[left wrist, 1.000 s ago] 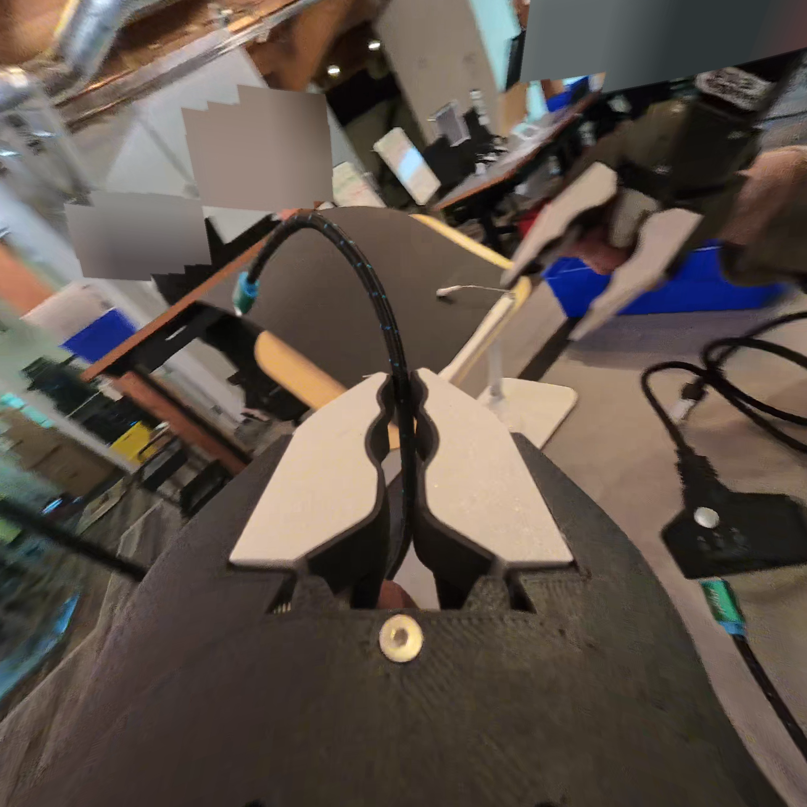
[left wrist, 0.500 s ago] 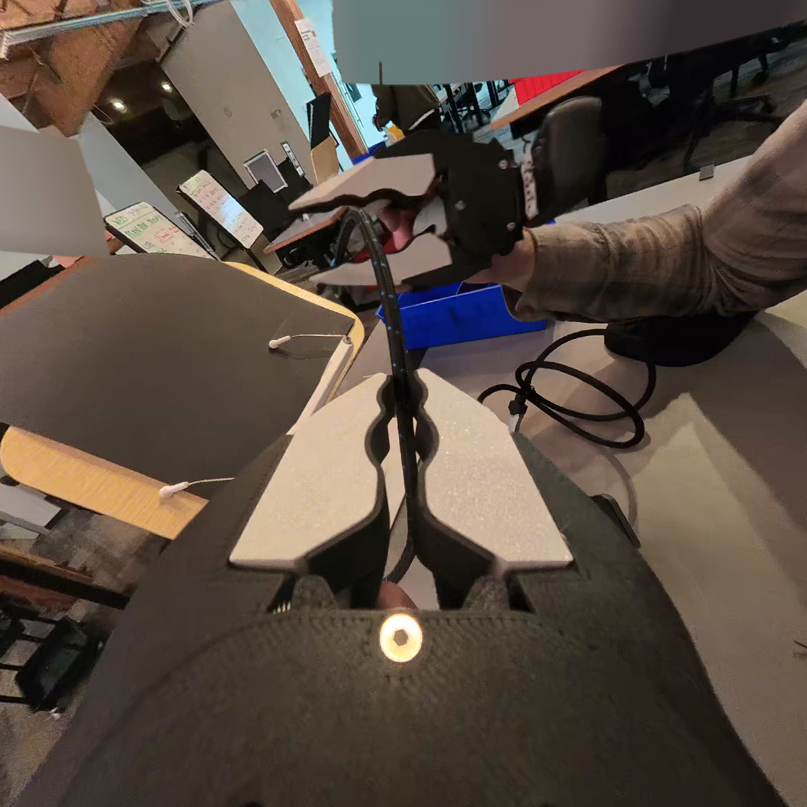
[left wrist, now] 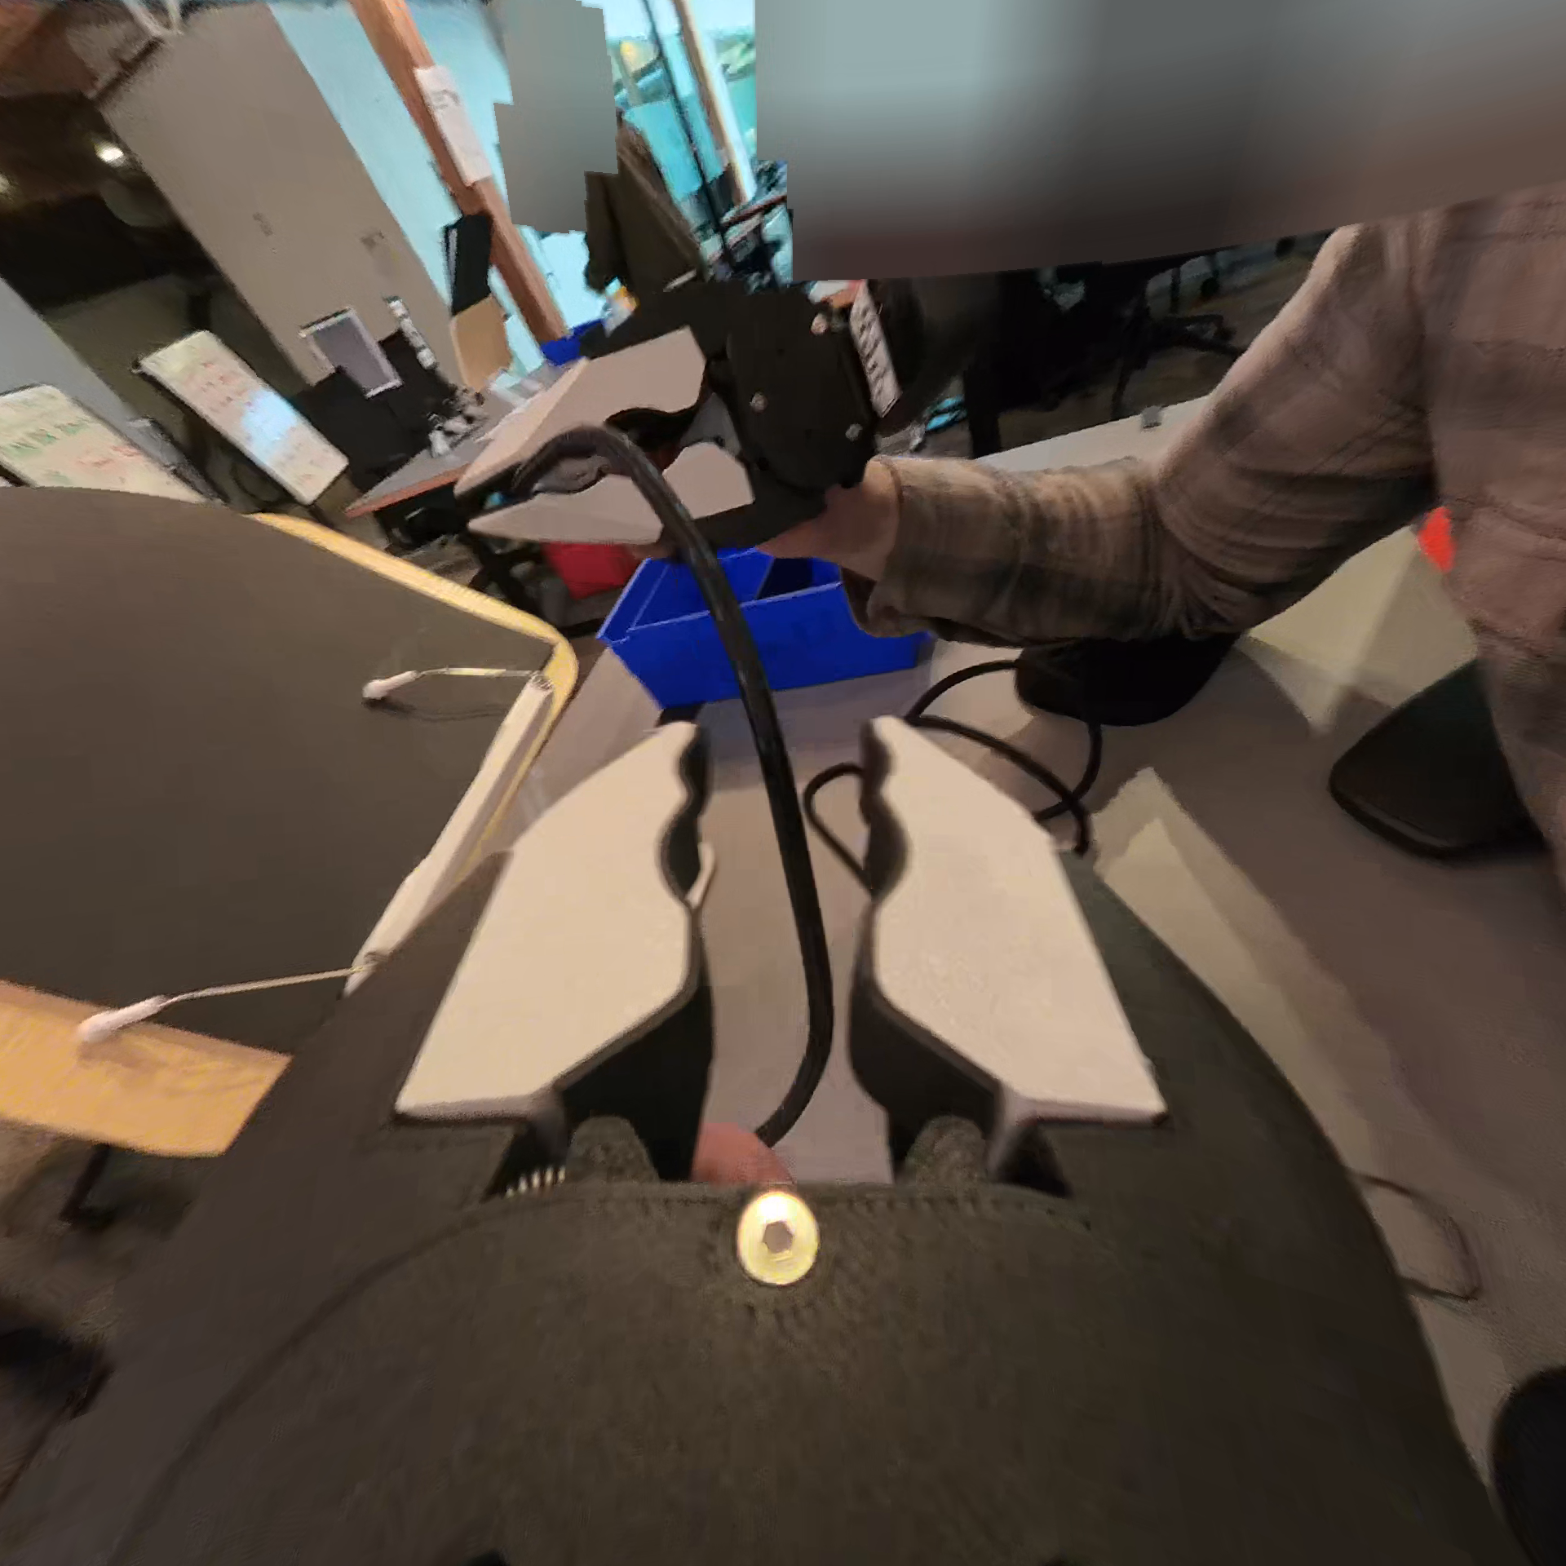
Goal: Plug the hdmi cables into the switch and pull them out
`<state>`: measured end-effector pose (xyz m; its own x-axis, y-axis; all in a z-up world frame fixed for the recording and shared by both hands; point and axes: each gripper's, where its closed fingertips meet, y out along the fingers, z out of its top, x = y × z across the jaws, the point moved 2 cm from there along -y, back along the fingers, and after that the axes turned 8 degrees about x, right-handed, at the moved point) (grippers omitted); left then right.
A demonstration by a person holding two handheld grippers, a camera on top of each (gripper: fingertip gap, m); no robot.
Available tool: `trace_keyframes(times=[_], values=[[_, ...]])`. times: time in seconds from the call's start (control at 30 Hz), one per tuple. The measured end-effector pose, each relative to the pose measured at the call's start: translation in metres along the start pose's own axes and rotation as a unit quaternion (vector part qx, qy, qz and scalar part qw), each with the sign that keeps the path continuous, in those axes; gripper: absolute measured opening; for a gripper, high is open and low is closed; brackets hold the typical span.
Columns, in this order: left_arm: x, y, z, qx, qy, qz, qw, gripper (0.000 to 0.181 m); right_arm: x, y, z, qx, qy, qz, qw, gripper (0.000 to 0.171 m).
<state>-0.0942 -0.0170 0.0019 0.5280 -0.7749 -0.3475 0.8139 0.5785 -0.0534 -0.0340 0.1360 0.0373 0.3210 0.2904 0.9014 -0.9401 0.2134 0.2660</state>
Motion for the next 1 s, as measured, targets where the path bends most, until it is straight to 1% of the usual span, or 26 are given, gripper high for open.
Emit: trace_keyframes(times=[0.03, 0.07, 0.1, 0.17, 0.23, 0.27, 0.33, 0.4, 0.47, 0.53, 0.57, 0.7, 0.77, 0.8, 0.9, 0.93, 1.0], values=[[0.002, -0.002, 0.005, 0.021, -0.016, -0.011, 1.0, 0.048, 0.0, -0.001, 0.004, 0.017, -0.008, -0.001, 1.0, 0.002], [0.002, -0.005, 0.012, 0.045, -0.031, -0.018, 0.998, 0.057, -0.001, -0.002, 0.007, 0.024, -0.022, -0.003, 0.999, 0.002], [0.0, -0.009, 0.018, 0.069, -0.045, -0.018, 0.996, 0.061, -0.005, 0.0, 0.005, 0.013, -0.042, 0.005, 0.999, 0.002], [-0.015, -0.013, 0.026, 0.092, -0.072, 0.023, 0.993, 0.065, -0.013, 0.003, 0.002, -0.02, -0.113, 0.012, 0.993, 0.002], [-0.021, -0.006, 0.027, 0.077, -0.089, 0.048, 0.992, 0.065, -0.027, 0.008, 0.006, -0.035, -0.164, 0.025, 0.986, 0.002], [-0.029, 0.001, 0.022, 0.053, -0.098, 0.081, 0.99, 0.063, -0.034, 0.011, 0.01, -0.035, -0.177, 0.026, 0.983, 0.003], [-0.038, 0.017, 0.009, 0.004, -0.099, 0.126, 0.987, 0.052, -0.049, 0.016, 0.019, -0.027, -0.188, 0.029, 0.981, 0.002], [-0.043, 0.032, -0.011, -0.059, -0.078, 0.161, 0.982, 0.047, -0.06, 0.019, 0.028, -0.02, -0.191, 0.026, 0.981, 0.002], [-0.037, 0.046, -0.029, -0.108, -0.058, 0.151, 0.981, 0.029, -0.068, 0.022, 0.034, -0.017, -0.192, 0.026, 0.981, 0.002], [-0.046, 0.048, -0.038, -0.134, -0.041, 0.185, 0.973, 0.009, -0.072, 0.022, 0.035, -0.022, -0.191, 0.027, 0.981, 0.002], [-0.047, 0.047, -0.038, -0.134, -0.036, 0.187, 0.972, 0.008, -0.072, 0.023, 0.034, -0.02, -0.189, 0.025, 0.982, 0.003], [-0.052, 0.043, -0.039, -0.143, -0.011, 0.201, 0.969, 0.006, -0.072, 0.023, 0.037, -0.009, -0.151, 0.029, 0.988, 0.006], [-0.057, 0.039, -0.041, -0.161, 0.023, 0.221, 0.962, 0.006, -0.071, 0.021, 0.039, 0.004, -0.125, 0.048, 0.991, 0.022], [-0.056, 0.039, -0.04, -0.163, 0.056, 0.22, 0.96, 0.006, -0.068, 0.019, 0.04, 0.009, -0.105, 0.062, 0.993, 0.025], [-0.059, 0.037, -0.034, -0.179, 0.132, 0.244, 0.944, 0.006, -0.051, 0.01, 0.04, 0.038, 0.015, 0.102, 0.994, 0.031], [-0.056, 0.039, -0.031, -0.178, 0.166, 0.237, 0.941, 0.006, -0.046, 0.006, 0.038, 0.044, 0.064, 0.126, 0.989, 0.031], [-0.056, 0.04, -0.026, -0.185, 0.2, 0.248, 0.929, 0.006, -0.039, -0.004, 0.033, 0.054, 0.16, 0.18, 0.969, 0.033]])
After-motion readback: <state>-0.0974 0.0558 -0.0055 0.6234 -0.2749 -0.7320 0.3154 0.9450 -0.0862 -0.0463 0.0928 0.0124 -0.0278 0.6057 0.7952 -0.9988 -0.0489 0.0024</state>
